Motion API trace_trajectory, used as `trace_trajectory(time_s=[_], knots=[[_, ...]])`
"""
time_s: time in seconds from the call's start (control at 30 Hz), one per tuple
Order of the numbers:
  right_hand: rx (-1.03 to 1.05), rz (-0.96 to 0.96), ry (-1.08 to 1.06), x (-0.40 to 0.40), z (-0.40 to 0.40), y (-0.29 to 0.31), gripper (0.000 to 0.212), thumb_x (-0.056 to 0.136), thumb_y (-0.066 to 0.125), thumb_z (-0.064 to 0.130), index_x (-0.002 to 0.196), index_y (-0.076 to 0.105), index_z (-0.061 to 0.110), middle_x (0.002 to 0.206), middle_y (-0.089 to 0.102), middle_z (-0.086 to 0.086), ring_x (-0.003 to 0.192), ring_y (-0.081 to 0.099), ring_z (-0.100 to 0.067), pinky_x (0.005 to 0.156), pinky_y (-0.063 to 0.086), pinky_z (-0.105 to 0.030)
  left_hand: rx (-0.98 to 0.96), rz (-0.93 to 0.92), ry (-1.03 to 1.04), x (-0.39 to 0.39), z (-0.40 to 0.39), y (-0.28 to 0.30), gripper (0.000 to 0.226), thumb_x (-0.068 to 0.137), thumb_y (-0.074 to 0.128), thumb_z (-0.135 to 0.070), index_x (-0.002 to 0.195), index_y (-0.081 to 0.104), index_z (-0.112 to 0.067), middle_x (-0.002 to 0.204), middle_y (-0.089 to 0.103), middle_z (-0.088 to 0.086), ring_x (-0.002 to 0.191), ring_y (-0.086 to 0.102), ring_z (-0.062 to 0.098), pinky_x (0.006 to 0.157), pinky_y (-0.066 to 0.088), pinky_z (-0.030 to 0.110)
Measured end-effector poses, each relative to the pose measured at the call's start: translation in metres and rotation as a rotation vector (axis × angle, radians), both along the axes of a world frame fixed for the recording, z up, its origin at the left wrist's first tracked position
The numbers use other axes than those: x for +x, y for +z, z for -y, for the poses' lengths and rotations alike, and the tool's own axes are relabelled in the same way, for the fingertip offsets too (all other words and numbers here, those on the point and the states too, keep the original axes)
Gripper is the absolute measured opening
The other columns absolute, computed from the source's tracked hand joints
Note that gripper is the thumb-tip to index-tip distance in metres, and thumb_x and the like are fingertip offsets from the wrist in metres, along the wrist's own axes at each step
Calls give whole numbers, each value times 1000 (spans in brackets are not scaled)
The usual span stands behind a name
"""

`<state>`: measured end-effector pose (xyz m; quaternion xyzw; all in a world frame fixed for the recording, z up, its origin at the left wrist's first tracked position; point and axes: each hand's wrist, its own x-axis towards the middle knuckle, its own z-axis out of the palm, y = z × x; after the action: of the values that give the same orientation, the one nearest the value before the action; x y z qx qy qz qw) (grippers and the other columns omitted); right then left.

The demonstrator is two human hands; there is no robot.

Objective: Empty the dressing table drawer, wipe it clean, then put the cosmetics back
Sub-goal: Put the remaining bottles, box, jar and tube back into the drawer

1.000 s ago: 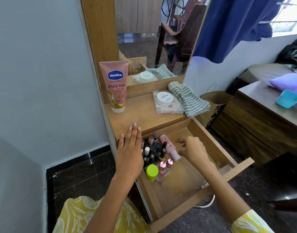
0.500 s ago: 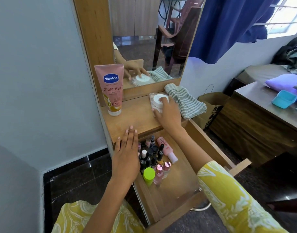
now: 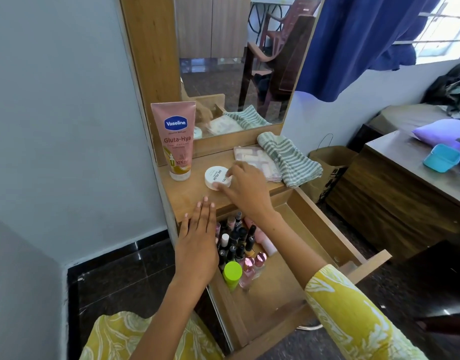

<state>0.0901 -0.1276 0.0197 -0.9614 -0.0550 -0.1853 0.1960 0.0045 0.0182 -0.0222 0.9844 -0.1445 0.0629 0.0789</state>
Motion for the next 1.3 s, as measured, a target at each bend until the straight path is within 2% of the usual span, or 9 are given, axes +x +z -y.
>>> trace_trajectory(time_s=[0.1, 0.23, 0.5, 0.77, 0.9, 1.07, 1.3], knots=[[90, 81, -167, -3, 24, 1, 38, 86, 60, 45, 105, 62, 13, 122, 59, -7, 114, 52, -24, 97, 38, -37, -8, -3, 1, 0, 0, 0, 75, 99, 32, -23, 136, -33, -12, 146, -36, 5, 142, -22, 20, 111, -15, 36], [39, -31, -280, -1, 42, -6, 43, 89, 54, 49, 113, 57, 14, 129, 52, -8, 119, 46, -26, 99, 35, -37, 2, -19, 2, -1, 0, 2, 74, 100, 32, -23, 137, -31, -12, 149, -34, 6, 142, -22, 20, 113, -12, 37], [35, 18, -264, -3, 33, -9, 48, 82, 59, 56, 101, 59, 12, 115, 58, -8, 108, 48, -27, 81, 39, -36, 31, -20, 8, -1, 0, 4, 72, 100, 29, -24, 139, -30, -10, 152, -31, 8, 142, -24, 21, 113, -13, 38], [77, 23, -208, -17, 29, -10, 48, 75, 64, 58, 96, 57, 15, 114, 55, -4, 108, 47, -23, 78, 38, -32, 23, -32, 5, -2, 1, 5, 75, 100, 32, -24, 137, -31, -11, 151, -32, 7, 141, -25, 21, 113, -13, 38], [186, -59, -225, -14, 24, -4, 57, 66, 72, 59, 93, 49, 15, 120, 48, -8, 114, 44, -27, 88, 43, -40, 29, -33, 5, -1, 0, 7, 75, 99, 33, -23, 138, -30, -11, 152, -31, 7, 141, -24, 21, 112, -14, 37], [182, -159, -293, -8, 15, 4, 65, 61, 72, 64, 91, 44, 14, 108, 49, -11, 105, 47, -32, 85, 44, -43, 39, -37, 4, -1, 0, 9, 74, 99, 34, -23, 142, -25, -9, 153, -29, 8, 142, -22, 21, 114, -12, 37], [269, -80, -257, -30, 23, 8, 54, 58, 69, 54, 89, 46, 15, 99, 53, -2, 96, 45, -23, 76, 33, -33, 46, -64, -3, -2, -1, 11, 71, 100, 32, -23, 145, -21, -9, 154, -27, 9, 143, -21, 21, 116, -8, 39]])
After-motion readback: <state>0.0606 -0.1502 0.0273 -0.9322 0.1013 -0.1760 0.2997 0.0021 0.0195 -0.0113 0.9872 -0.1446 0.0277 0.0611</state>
